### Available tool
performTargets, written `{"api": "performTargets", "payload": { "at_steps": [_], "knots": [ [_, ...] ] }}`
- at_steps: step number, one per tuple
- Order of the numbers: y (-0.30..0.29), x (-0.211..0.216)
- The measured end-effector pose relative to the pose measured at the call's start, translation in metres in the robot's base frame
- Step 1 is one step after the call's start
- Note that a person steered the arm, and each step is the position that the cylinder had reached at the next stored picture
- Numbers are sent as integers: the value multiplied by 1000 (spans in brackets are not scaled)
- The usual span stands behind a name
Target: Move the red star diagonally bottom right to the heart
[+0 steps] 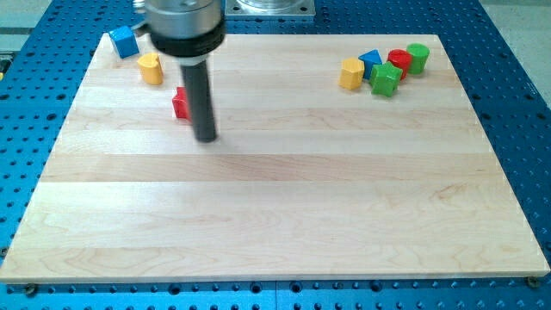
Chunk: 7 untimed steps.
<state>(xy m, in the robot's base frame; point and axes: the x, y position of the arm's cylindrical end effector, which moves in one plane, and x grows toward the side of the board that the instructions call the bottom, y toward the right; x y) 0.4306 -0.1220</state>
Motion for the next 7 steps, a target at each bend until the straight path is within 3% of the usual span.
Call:
{"api": "performTargets", "payload": {
  "at_steps": [1, 3, 4, 6, 7],
  "knots": [
    [-11, -19],
    [30, -46],
    [-22, -47],
    [1, -48],
    [39, -46]
  ]
}}
